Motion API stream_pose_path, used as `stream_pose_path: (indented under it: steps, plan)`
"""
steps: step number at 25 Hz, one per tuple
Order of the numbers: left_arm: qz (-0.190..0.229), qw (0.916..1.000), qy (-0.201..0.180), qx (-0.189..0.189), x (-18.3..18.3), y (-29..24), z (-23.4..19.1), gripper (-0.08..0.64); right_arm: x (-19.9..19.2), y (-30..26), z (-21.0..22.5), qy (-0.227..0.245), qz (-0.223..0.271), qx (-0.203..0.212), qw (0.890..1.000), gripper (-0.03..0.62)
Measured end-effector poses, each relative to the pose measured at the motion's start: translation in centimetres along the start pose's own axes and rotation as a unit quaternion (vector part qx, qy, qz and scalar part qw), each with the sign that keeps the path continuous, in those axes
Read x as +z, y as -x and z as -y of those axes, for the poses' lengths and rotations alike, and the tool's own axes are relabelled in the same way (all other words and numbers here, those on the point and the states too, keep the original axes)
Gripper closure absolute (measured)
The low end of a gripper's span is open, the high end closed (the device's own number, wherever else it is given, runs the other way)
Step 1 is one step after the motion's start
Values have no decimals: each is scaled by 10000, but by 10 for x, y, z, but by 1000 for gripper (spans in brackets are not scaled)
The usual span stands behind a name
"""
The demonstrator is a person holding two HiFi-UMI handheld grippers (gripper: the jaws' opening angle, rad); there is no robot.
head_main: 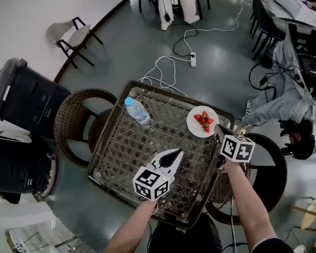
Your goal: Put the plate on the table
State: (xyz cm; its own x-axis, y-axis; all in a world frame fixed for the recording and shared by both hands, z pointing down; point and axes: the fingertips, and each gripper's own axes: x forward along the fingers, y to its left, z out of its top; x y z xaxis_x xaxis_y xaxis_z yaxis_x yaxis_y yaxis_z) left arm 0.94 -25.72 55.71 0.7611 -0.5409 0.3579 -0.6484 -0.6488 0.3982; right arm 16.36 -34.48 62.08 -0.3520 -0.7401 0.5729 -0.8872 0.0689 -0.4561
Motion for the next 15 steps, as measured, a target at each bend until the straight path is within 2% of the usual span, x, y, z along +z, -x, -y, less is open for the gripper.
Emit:
stream_pose_path:
  steps: [8, 15]
  plan:
    - [165, 9997, -114, -114, 15, 24, 19, 554, 17, 59, -72, 633, 748, 721, 9926, 588]
    - [346, 9986, -367, -175, 37, 52, 39, 554, 23, 111, -149, 1359, 1397, 1470, 9697, 588]
